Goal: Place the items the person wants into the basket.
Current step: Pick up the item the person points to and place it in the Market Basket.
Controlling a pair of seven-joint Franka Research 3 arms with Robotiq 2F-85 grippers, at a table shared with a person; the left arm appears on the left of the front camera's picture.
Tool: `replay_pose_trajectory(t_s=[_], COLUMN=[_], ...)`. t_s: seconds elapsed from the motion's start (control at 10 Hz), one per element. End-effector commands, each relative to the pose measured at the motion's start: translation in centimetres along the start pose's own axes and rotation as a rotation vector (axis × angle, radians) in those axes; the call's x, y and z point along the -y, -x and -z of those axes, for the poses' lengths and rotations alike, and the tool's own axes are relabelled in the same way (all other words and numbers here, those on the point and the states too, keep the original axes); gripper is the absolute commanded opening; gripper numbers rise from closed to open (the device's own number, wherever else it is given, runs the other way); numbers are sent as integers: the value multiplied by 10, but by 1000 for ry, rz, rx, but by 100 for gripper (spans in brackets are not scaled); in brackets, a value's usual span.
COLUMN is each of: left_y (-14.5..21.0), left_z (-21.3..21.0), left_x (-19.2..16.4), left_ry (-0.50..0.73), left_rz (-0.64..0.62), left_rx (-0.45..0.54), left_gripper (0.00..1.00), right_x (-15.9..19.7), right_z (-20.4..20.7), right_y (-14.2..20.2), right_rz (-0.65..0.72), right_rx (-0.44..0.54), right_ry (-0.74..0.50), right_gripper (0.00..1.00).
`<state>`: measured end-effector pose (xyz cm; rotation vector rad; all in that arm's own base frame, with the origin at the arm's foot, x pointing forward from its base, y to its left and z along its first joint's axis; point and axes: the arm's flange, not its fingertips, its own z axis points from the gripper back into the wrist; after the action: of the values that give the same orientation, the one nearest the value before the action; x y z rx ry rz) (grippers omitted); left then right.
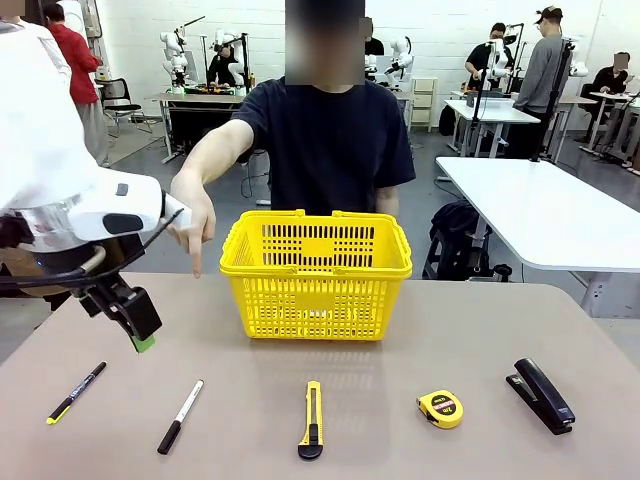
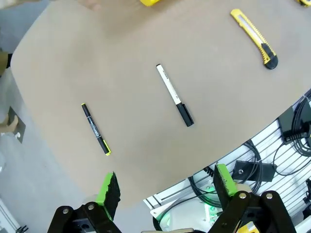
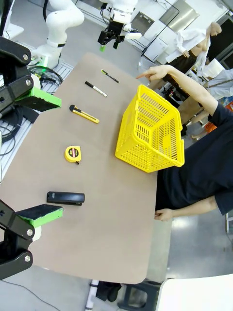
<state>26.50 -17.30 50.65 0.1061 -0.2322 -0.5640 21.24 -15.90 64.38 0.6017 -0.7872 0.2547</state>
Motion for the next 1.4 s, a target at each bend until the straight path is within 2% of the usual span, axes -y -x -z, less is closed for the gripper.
replay_pose_trajectory(t_s=[0.0, 0.2, 0.4, 0.7, 1.3], left_y=[4, 6, 8, 18, 27], left_z=[52, 73, 101, 148, 208], left_x=[19, 29, 31, 29, 7], left_ry=[-74, -102, -76, 7, 137], left_rz=[-29, -45, -62, -103, -133], left_rx=[-50, -34, -64, -99, -124], left_gripper=[100, 100, 100, 100, 100], right_x=[2, 2, 2, 2, 2], right_z=[1, 1, 1, 1, 1], right_y=[1, 1, 1, 1, 1], right_rz=[-14, -14, -14, -14, -14], right_rx=[0, 0, 0, 0, 0], right_ry=[-15, -15, -15, -15, -15], right_gripper=[100, 100, 100, 100, 100])
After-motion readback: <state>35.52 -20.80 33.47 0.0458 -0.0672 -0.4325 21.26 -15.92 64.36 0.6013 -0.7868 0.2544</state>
